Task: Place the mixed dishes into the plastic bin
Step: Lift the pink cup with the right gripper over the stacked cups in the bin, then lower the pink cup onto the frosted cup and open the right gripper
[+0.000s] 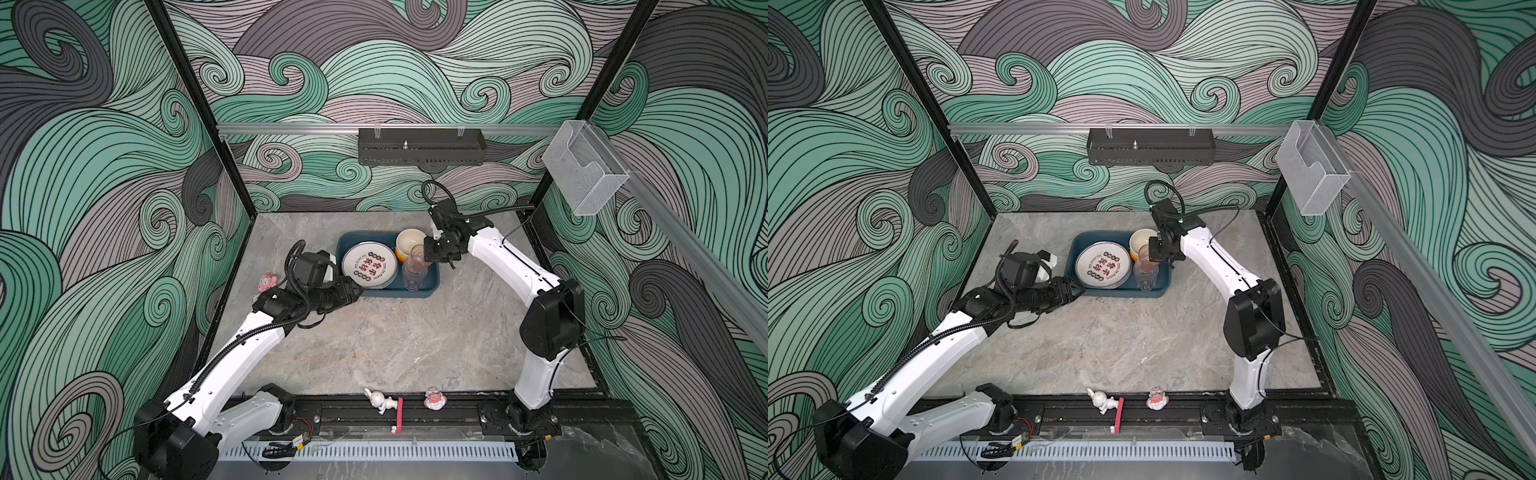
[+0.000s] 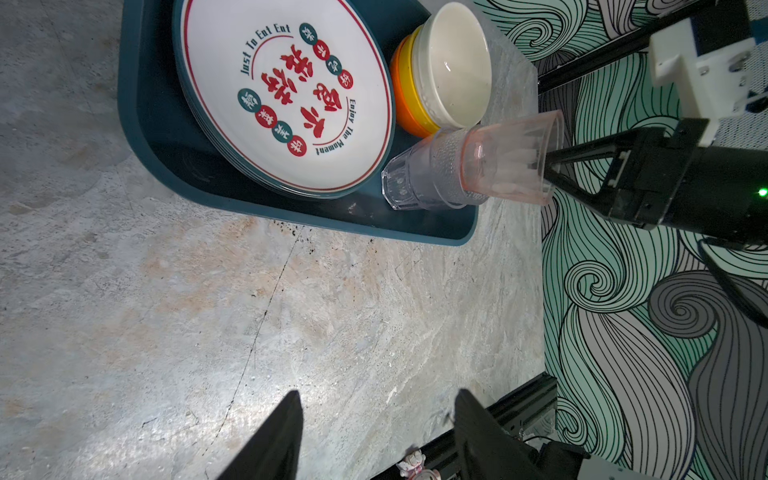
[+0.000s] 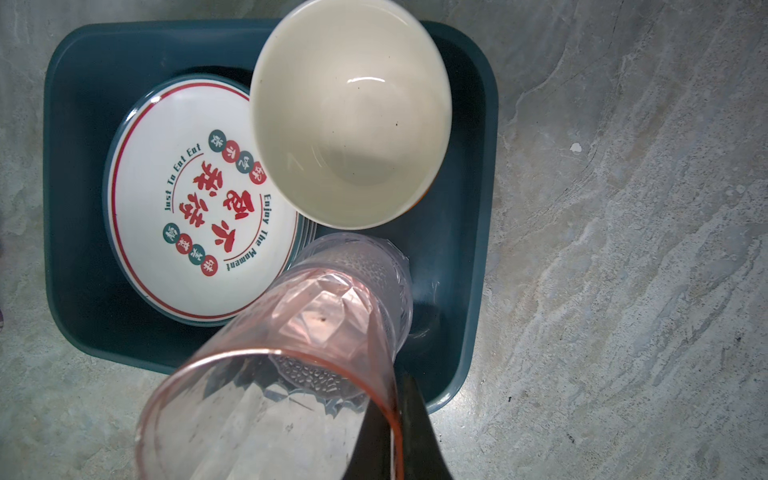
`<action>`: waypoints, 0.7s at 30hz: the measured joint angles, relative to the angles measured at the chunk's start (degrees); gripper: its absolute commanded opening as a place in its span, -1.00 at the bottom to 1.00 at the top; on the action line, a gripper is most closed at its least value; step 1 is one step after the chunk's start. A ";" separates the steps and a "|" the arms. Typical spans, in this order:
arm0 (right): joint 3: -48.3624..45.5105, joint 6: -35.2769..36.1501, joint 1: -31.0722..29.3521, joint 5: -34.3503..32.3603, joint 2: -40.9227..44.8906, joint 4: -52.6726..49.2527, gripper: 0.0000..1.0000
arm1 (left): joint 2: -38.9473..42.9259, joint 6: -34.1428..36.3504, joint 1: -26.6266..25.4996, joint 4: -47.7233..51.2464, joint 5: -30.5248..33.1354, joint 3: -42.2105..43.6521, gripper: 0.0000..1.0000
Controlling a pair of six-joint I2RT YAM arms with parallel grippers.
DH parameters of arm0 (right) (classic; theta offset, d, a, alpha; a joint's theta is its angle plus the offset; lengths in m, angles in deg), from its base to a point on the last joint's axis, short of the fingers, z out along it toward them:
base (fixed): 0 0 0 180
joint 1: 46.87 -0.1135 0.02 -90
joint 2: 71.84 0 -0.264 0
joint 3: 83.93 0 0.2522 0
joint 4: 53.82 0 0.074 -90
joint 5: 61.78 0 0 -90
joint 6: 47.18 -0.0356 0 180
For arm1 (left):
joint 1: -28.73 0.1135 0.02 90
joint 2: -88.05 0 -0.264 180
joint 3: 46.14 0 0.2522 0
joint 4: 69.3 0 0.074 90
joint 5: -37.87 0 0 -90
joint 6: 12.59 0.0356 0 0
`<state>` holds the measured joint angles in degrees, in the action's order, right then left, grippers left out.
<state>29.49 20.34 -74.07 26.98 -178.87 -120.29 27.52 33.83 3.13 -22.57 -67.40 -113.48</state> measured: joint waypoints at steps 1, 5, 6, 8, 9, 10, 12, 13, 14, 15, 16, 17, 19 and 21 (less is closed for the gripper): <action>0.00 0.02 -0.15 -0.13 -0.04 0.00 -1.00 | 0.02 0.00 0.00 -0.04 -0.02 0.11 0.21; 0.00 0.31 -0.57 -0.79 -0.76 0.00 -1.00 | 0.02 -0.04 0.00 -0.04 -0.04 0.26 0.21; 0.00 0.50 -0.68 -1.09 -1.14 0.00 -1.00 | 0.02 -0.04 0.00 -0.09 -0.07 0.26 0.21; 0.00 0.85 -0.94 -1.60 -1.81 0.04 -1.00 | 0.02 -0.13 0.07 -0.07 -0.20 0.26 0.21; 0.00 0.92 -1.14 -1.84 -2.14 0.02 -1.00 | 0.02 -0.17 0.13 -0.09 -0.26 0.26 0.21; 0.00 0.98 -1.25 -1.99 -2.40 0.04 -1.00 | 0.02 -0.20 0.24 -0.07 -0.35 0.26 0.21; 0.00 1.05 -1.46 -2.29 -2.62 0.04 -1.00 | 0.02 -0.22 0.35 -0.09 -0.39 0.26 0.21; -0.02 1.05 -1.60 -2.54 -2.64 0.07 -1.00 | 0.02 -0.22 0.35 -0.09 -0.39 0.26 0.21; -0.02 1.05 -1.81 -2.78 -2.64 0.11 -1.00 | 0.02 -0.22 0.35 -0.11 -0.39 0.26 0.21; -0.02 1.05 -2.03 -2.95 -2.64 0.22 -1.00 | 0.02 -0.24 0.35 -0.17 -0.39 0.35 0.21; -0.02 1.05 -2.19 -3.02 -2.64 0.28 -0.97 | 0.02 -0.24 0.35 -0.24 -0.42 0.48 0.21; -0.02 1.05 -2.25 -3.10 -2.64 0.33 -0.91 | 0.02 -0.26 0.35 -0.24 -0.42 0.59 0.21; -0.02 0.96 -2.47 -3.30 -2.67 0.42 -0.76 | 0.04 -0.37 0.35 -0.31 -0.42 0.83 0.21; -0.02 1.05 -2.58 -3.32 -2.67 0.70 -0.73 | 0.07 -0.42 0.37 -0.26 -0.42 0.92 0.21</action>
<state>29.47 21.39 -76.65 23.66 -181.53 -119.59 27.59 33.42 3.50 -22.83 -67.81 -112.56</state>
